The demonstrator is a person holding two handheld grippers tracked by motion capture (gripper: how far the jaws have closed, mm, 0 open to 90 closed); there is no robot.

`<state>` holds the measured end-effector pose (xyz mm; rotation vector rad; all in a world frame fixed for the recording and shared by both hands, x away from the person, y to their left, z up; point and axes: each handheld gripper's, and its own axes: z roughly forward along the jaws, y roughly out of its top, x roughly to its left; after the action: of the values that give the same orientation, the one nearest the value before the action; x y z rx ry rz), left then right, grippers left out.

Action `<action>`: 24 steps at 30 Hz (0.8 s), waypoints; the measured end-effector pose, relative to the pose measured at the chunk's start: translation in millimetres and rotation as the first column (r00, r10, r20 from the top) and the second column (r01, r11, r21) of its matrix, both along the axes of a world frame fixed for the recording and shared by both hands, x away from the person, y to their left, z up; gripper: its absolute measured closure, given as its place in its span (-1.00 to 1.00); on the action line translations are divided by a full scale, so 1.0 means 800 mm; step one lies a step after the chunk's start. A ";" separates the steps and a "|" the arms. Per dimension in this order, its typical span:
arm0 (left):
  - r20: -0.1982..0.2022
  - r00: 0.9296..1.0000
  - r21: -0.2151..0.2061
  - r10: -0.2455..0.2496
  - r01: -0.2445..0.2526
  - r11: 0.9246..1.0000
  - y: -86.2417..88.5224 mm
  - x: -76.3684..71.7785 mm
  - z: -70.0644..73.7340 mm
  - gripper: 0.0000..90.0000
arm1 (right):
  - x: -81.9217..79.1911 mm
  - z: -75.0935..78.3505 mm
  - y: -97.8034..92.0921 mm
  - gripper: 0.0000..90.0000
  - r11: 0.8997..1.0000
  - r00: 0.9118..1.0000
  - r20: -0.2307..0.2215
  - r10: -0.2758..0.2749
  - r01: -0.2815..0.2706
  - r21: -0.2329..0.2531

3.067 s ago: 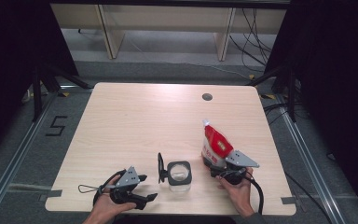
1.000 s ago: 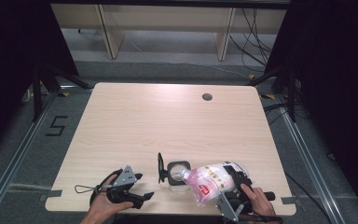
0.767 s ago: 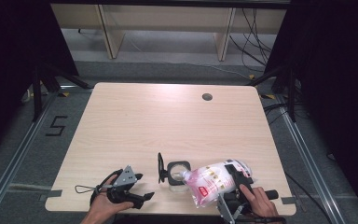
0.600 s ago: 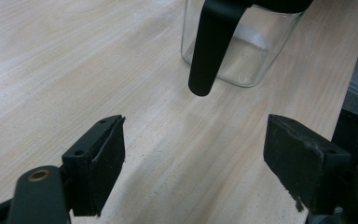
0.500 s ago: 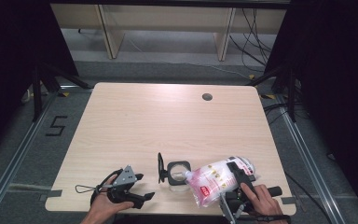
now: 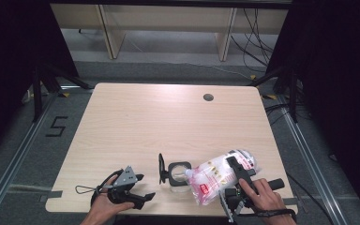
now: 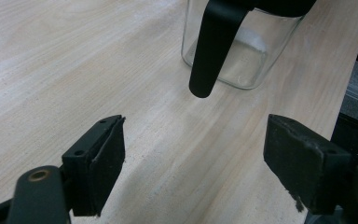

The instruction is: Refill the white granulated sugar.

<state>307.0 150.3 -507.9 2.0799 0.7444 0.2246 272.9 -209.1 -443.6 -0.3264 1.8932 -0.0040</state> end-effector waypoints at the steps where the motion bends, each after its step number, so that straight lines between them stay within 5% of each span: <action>1: -0.004 1.000 -0.002 0.002 -0.002 1.000 -0.001 -0.001 0.000 -0.55 | 0.000 0.003 0.003 -0.12 0.999 1.000 -0.001 0.005 -0.005 -0.041; 2: 0.000 1.000 0.024 0.000 0.000 1.000 0.000 0.000 0.001 -0.55 | 0.001 -0.002 0.002 -0.11 1.000 1.000 0.005 0.012 -0.011 -0.011; 5: 0.001 1.000 0.004 -0.014 0.014 1.000 -0.001 -0.001 0.001 -0.55 | 0.001 -0.001 0.009 -0.11 0.998 0.999 0.004 0.032 -0.032 -0.058; 8: -0.008 1.000 0.014 -0.010 0.010 1.000 0.000 0.000 0.002 -0.55 | 0.000 -0.004 0.011 -0.11 0.999 1.000 0.011 0.024 -0.024 -0.046; 9: -0.004 1.000 0.007 -0.007 0.007 1.000 0.000 0.000 0.001 -0.55 | 0.002 -0.002 0.013 -0.10 0.995 0.998 0.025 0.057 -0.055 -0.084; 12: 0.000 1.000 0.009 -0.007 0.007 1.000 -0.001 0.000 0.001 -0.55 | 0.001 0.001 0.014 -0.10 0.994 0.999 0.025 0.036 -0.034 -0.106; 13: 0.001 1.000 0.017 -0.015 0.015 1.000 0.000 0.000 0.002 -0.55 | 0.000 0.001 0.014 -0.10 0.997 1.000 0.025 0.019 -0.017 -0.078; 15: 0.009 1.000 -0.007 -0.007 0.007 1.000 -0.002 -0.001 0.001 -0.55 | 0.002 0.005 0.015 -0.10 0.994 0.998 0.034 0.046 -0.043 -0.099; 24: 0.001 1.000 0.004 -0.008 0.008 1.000 -0.001 -0.001 0.001 -0.55 | 0.004 0.005 0.013 -0.09 0.992 0.999 0.025 0.041 -0.038 -0.117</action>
<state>306.5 149.6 -507.1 2.0858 0.7355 0.2233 276.4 -198.7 -439.7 -0.4415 1.8630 -0.0923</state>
